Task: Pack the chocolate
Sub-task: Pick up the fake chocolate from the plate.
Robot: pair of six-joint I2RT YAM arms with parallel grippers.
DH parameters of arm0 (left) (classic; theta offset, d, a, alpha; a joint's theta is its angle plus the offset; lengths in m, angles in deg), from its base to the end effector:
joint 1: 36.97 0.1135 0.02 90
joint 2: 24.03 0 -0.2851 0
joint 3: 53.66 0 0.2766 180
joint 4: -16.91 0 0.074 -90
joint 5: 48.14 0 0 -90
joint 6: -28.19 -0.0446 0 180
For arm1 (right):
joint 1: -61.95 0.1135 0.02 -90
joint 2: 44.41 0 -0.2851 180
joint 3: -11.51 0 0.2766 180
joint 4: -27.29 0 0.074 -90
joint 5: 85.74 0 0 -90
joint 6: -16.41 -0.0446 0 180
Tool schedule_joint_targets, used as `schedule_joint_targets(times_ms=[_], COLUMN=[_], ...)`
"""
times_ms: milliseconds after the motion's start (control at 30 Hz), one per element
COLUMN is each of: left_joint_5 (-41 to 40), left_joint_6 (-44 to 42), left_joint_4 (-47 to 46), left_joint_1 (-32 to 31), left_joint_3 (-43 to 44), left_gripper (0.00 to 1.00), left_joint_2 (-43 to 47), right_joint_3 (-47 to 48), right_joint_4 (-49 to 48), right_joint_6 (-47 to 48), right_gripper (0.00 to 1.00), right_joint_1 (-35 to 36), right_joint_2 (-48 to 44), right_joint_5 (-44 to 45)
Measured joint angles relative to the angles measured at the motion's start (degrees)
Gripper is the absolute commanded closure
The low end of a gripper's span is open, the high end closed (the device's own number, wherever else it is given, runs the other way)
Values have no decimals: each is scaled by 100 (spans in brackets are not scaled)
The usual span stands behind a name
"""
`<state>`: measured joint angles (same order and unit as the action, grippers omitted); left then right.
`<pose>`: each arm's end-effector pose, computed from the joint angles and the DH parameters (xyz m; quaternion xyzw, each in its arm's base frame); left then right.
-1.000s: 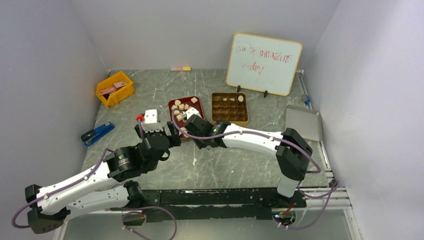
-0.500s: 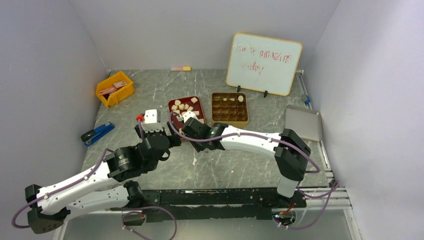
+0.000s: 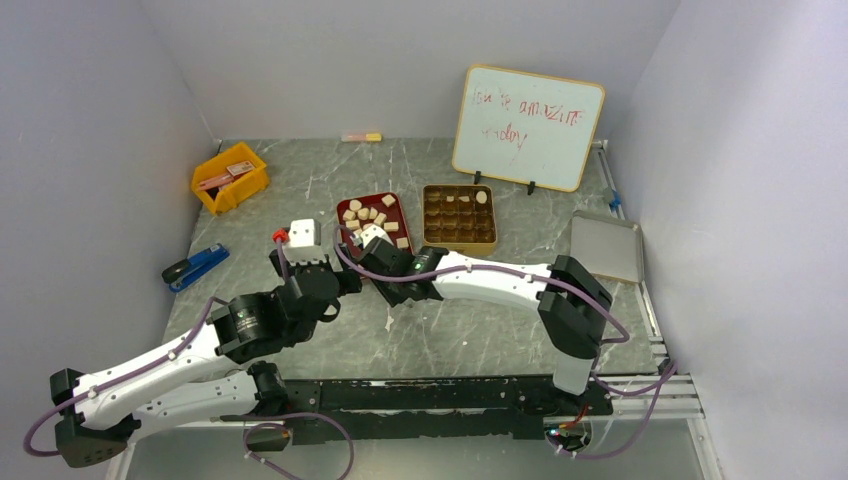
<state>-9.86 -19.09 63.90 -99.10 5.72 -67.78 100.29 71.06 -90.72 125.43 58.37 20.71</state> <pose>0.1091 -0.1314 0.3323 -0.0783 0.8094 -0.1173 0.5701 0.1960 0.3646 0.2258 -0.3377 0.8897 0.0729 0.2984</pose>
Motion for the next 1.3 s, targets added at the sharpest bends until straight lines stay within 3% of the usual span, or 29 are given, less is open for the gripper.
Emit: schedule_joint_targets(times_ms=[1300], left_joint_5=[-2], left_joint_6=[-22], left_joint_4=[61], left_joint_1=[0], left_joint_3=[0], left_gripper=[9], left_joint_2=[15], right_joint_3=[166], right_joint_4=[-57], right_joint_6=[-2], right_gripper=[66], right_joint_1=[-114], right_joint_2=[348], right_joint_5=[96])
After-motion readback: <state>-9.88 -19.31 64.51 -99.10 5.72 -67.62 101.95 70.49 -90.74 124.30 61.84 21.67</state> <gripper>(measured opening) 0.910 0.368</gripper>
